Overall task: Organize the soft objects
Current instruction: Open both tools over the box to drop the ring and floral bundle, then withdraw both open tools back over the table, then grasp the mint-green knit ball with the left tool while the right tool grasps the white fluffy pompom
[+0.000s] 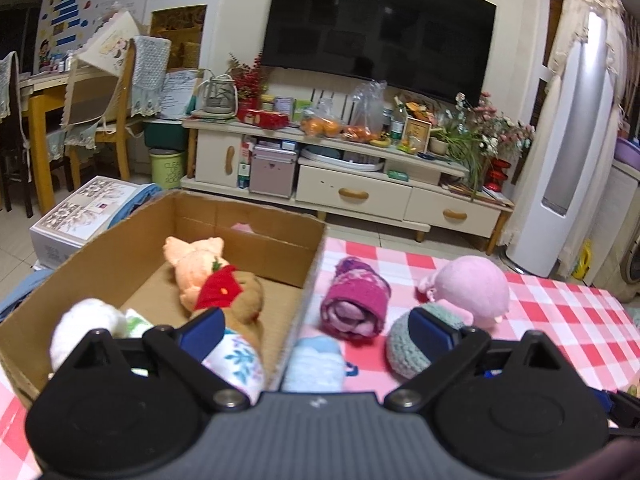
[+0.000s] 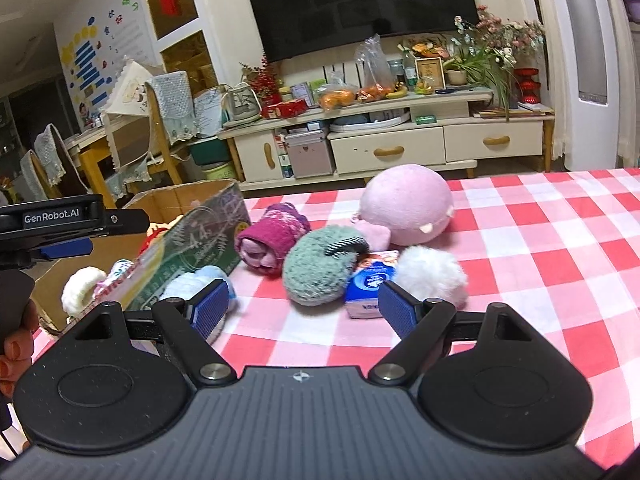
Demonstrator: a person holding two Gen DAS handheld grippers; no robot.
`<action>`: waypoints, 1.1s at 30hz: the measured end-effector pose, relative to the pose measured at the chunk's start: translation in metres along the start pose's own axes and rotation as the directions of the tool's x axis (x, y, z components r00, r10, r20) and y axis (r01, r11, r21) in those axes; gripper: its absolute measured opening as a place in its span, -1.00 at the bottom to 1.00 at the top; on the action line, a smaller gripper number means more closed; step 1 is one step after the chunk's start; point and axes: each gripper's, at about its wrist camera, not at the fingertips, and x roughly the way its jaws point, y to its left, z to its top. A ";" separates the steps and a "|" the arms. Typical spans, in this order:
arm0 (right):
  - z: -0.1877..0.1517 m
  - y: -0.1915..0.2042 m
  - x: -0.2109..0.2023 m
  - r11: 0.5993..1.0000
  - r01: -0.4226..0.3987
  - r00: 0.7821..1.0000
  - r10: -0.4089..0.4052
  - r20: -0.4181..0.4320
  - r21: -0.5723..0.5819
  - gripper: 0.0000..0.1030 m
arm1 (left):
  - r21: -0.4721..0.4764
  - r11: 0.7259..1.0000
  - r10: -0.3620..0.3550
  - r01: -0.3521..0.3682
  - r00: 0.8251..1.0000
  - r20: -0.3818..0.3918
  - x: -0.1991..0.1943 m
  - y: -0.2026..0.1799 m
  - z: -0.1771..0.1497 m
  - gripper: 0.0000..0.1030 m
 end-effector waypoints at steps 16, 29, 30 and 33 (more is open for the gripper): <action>-0.005 -0.012 0.008 0.997 0.062 0.998 -0.061 -0.013 0.055 0.98 | 0.084 0.996 -0.024 0.027 0.999 -0.033 0.014 -0.044 -0.010 0.93; -0.011 -0.043 0.048 0.988 0.115 0.993 -0.110 -0.052 0.106 0.98 | 0.147 0.984 -0.091 0.102 0.993 -0.081 0.037 -0.076 -0.020 0.93; -0.011 -0.044 0.053 0.988 0.112 0.993 -0.107 -0.054 0.103 0.98 | 0.150 0.982 -0.099 0.111 0.991 -0.086 0.039 -0.078 -0.021 0.93; -0.009 -0.046 0.064 0.989 0.112 0.992 -0.106 -0.064 0.098 0.98 | 0.164 0.979 -0.107 0.122 0.990 -0.096 0.047 -0.084 -0.023 0.93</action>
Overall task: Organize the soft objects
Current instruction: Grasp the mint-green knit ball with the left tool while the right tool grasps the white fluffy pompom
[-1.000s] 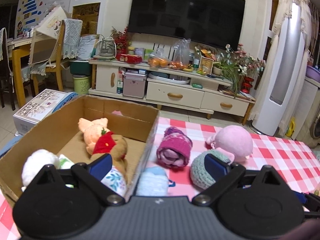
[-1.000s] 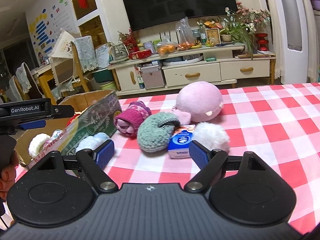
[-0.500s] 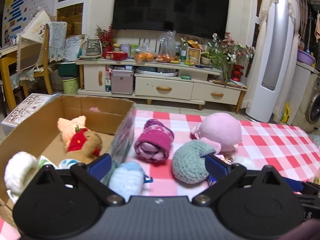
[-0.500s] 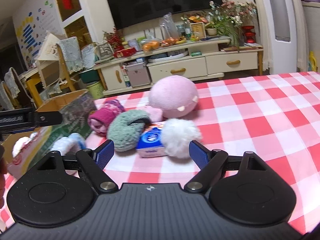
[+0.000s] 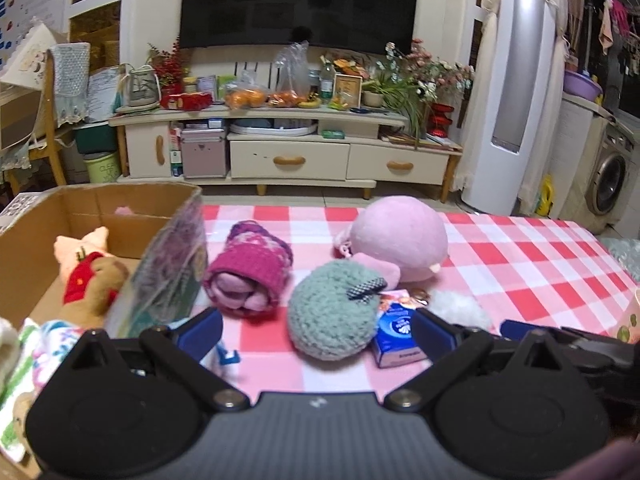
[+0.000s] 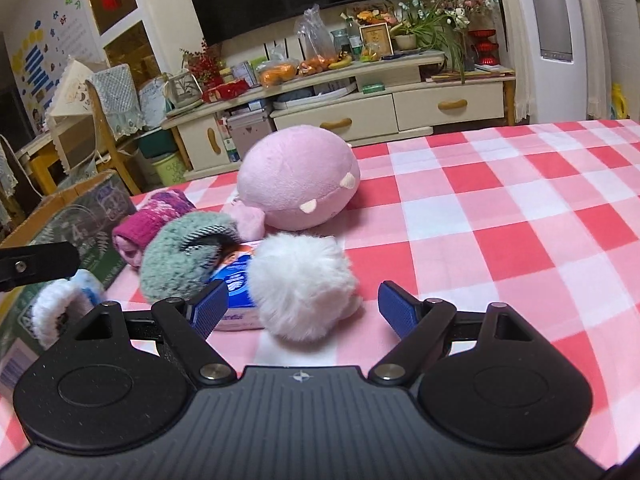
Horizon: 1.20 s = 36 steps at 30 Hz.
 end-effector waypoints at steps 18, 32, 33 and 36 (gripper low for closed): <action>0.007 -0.028 0.030 0.996 -0.089 0.995 0.089 -0.036 -0.006 0.78 | 0.006 1.000 0.028 -0.028 0.999 -0.044 0.061 -0.015 0.001 0.94; 0.007 -0.026 0.037 0.995 -0.100 0.995 0.100 -0.019 -0.021 0.80 | -0.100 0.995 0.012 -0.023 0.994 -0.105 0.101 -0.005 0.001 0.85; 0.007 -0.026 0.037 0.995 -0.102 0.995 0.102 -0.018 -0.019 0.73 | -0.097 0.995 0.015 -0.026 0.994 -0.110 0.103 -0.006 0.001 0.79; 0.007 -0.028 0.037 0.994 -0.112 0.994 0.112 -0.017 -0.015 0.57 | -0.116 0.993 -0.006 -0.008 0.993 -0.117 0.108 -0.004 0.000 0.60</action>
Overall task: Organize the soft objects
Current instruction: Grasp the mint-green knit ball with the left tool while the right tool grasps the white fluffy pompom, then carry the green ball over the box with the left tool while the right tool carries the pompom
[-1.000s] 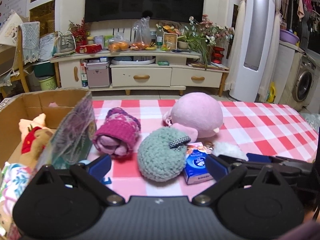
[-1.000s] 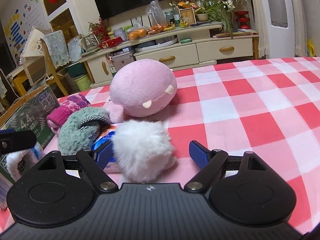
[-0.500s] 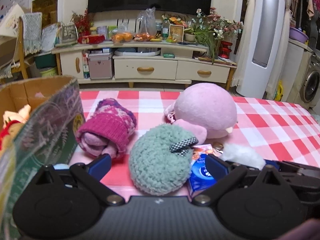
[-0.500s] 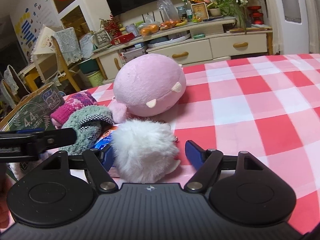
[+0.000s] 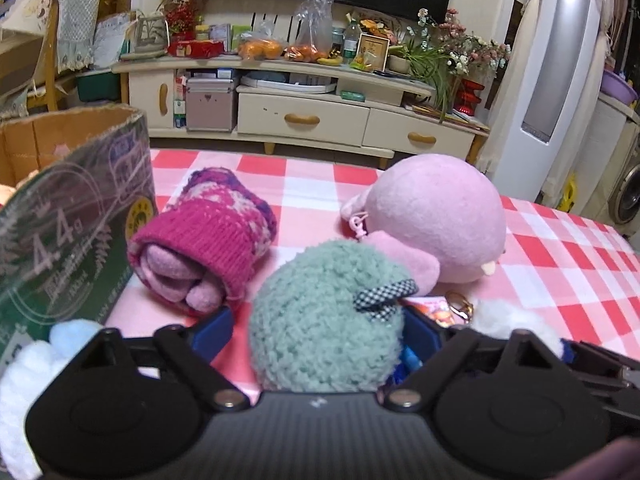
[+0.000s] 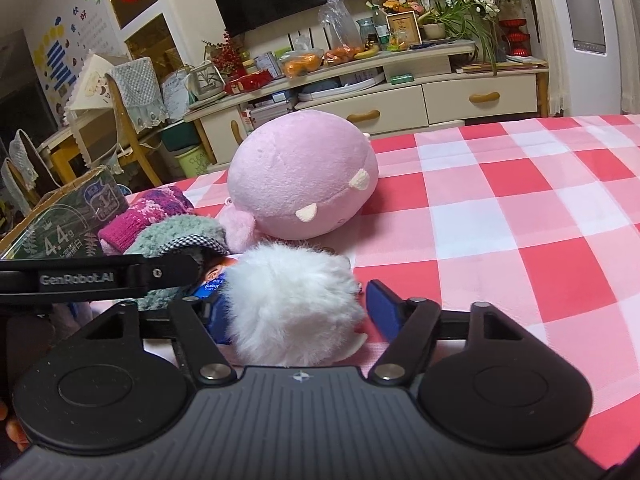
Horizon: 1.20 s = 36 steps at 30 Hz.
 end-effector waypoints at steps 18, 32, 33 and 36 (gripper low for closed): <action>0.000 -0.002 -0.003 1.000 -0.017 1.000 0.017 -0.009 0.005 0.23 | 0.008 1.000 0.010 -0.010 1.000 -0.013 -0.012 -0.004 -0.003 0.41; -0.006 -0.005 -0.027 0.999 0.026 1.000 -0.027 -0.008 -0.022 0.20 | 0.013 1.000 -0.024 0.024 1.000 0.002 -0.051 -0.008 -0.012 0.40; -0.006 -0.005 -0.029 1.000 0.025 1.000 -0.025 -0.006 -0.018 0.20 | 0.022 0.999 -0.026 0.026 1.000 0.005 -0.054 -0.010 -0.013 0.40; -0.007 -0.003 -0.037 0.999 0.028 1.000 -0.028 -0.002 -0.022 0.20 | 0.039 0.999 -0.039 0.039 0.999 0.009 -0.062 -0.011 -0.015 0.40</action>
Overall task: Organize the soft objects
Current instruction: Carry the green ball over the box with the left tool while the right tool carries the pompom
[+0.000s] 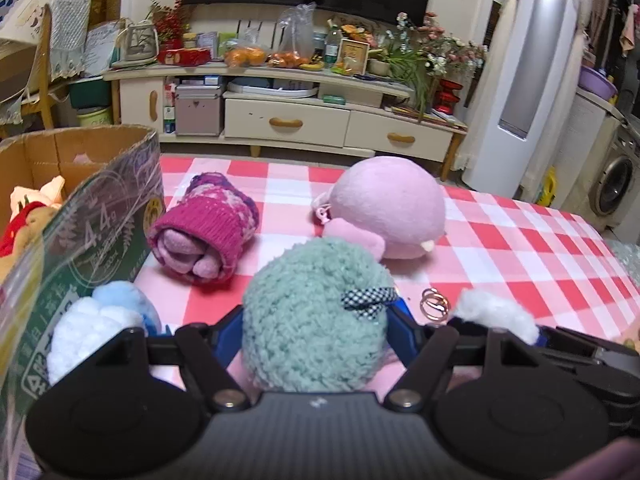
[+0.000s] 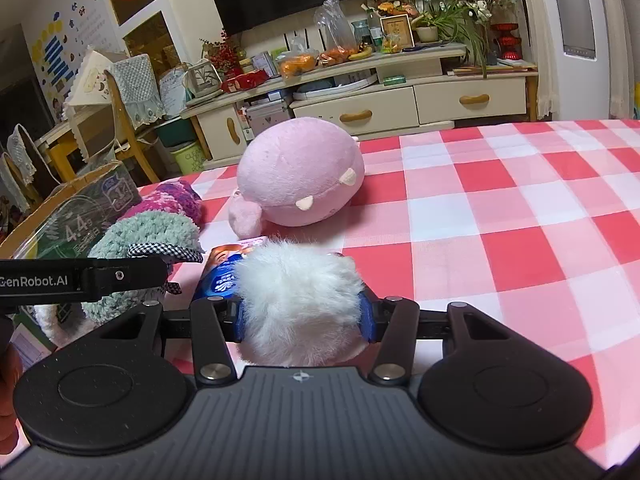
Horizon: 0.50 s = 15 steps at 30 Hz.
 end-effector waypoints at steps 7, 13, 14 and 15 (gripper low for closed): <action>0.000 0.007 -0.018 1.000 0.007 1.000 -0.007 0.013 0.013 0.20 | 0.020 1.000 -0.022 0.021 0.999 0.024 -0.020 0.003 0.002 0.40; -0.004 0.013 -0.030 0.999 0.012 1.000 -0.012 0.006 0.036 0.20 | 0.020 0.999 -0.031 0.030 0.998 0.062 -0.037 0.011 0.008 0.41; -0.005 0.015 -0.032 0.999 0.013 1.000 -0.013 0.008 0.036 0.20 | 0.021 0.999 -0.035 0.034 0.997 0.069 -0.041 0.012 0.009 0.41; -0.004 0.017 -0.036 0.999 0.015 1.000 -0.016 0.012 0.034 0.20 | 0.021 0.999 -0.039 0.038 0.996 0.076 -0.044 0.013 0.010 0.41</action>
